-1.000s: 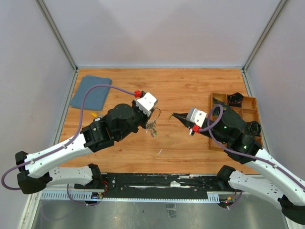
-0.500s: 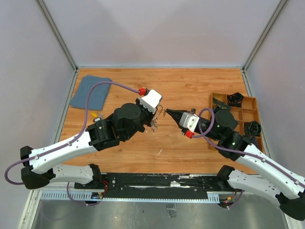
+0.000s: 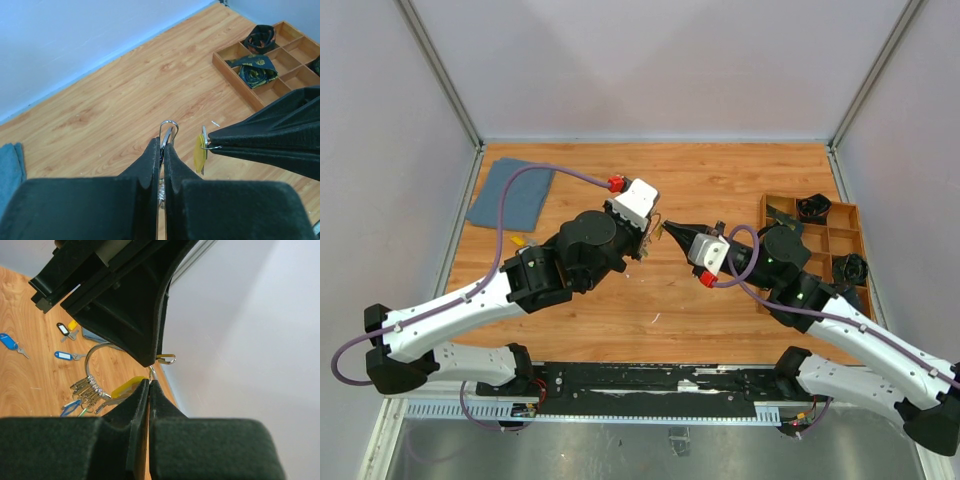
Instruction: Put the keys on the keyring
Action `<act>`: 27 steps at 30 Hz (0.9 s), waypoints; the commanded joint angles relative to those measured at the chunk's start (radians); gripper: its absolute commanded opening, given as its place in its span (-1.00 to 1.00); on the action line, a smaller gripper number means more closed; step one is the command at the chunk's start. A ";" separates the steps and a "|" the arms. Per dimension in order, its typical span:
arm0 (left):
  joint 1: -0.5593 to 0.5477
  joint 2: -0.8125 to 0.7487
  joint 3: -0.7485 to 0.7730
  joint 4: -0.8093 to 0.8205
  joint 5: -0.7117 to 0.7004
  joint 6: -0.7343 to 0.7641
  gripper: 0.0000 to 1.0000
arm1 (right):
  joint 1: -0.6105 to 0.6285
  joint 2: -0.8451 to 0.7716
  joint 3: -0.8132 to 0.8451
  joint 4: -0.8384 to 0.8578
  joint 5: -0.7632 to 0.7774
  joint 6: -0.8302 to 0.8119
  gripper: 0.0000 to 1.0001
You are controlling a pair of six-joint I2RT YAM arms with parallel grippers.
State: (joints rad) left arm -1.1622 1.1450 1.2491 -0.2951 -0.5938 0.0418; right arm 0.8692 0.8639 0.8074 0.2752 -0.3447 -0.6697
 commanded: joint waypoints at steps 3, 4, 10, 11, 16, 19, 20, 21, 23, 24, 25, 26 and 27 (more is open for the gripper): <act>-0.010 0.006 0.046 0.018 -0.027 -0.017 -0.99 | 0.014 0.016 0.026 0.033 0.018 -0.043 -0.99; -0.009 0.010 0.048 0.016 -0.025 -0.016 -0.99 | 0.015 0.020 0.027 0.041 0.020 -0.041 -0.99; -0.010 0.020 0.050 0.009 -0.022 -0.017 -0.99 | 0.025 0.049 0.029 0.089 0.047 -0.033 -0.99; -0.009 0.019 0.050 0.009 -0.022 -0.018 -0.99 | 0.026 0.051 0.026 0.101 0.053 -0.032 -0.99; -0.009 0.017 0.051 0.004 -0.024 -0.017 -0.99 | 0.031 0.060 0.020 0.138 0.081 -0.031 -0.99; -0.010 0.017 0.050 0.002 -0.020 -0.020 -0.99 | 0.032 0.062 0.023 0.139 0.089 -0.030 -0.99; -0.009 0.017 0.051 0.002 -0.018 -0.020 -0.99 | 0.033 0.063 0.023 0.139 0.091 -0.030 -0.99; -0.010 0.015 0.052 0.002 -0.016 -0.021 -0.99 | 0.034 0.063 0.022 0.140 0.093 -0.029 -0.99; -0.010 0.014 0.052 0.001 -0.014 -0.022 -0.99 | 0.035 0.063 0.021 0.139 0.096 -0.029 -0.99; -0.009 0.013 0.053 0.001 -0.014 -0.023 -0.99 | 0.036 0.063 0.021 0.138 0.097 -0.029 -0.99; -0.009 0.013 0.053 0.001 -0.014 -0.024 -0.99 | 0.037 0.063 0.021 0.136 0.098 -0.029 -0.99; -0.009 0.012 0.054 0.001 -0.014 -0.026 -0.99 | 0.037 0.064 0.021 0.133 0.098 -0.029 -0.99; -0.009 0.012 0.055 0.001 -0.013 -0.026 -0.99 | 0.037 0.064 0.021 0.130 0.097 -0.030 -0.99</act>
State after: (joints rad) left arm -1.1622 1.1683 1.2621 -0.3202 -0.6018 0.0322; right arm 0.8856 0.9283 0.8082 0.3653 -0.2665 -0.6895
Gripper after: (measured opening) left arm 0.029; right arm 0.010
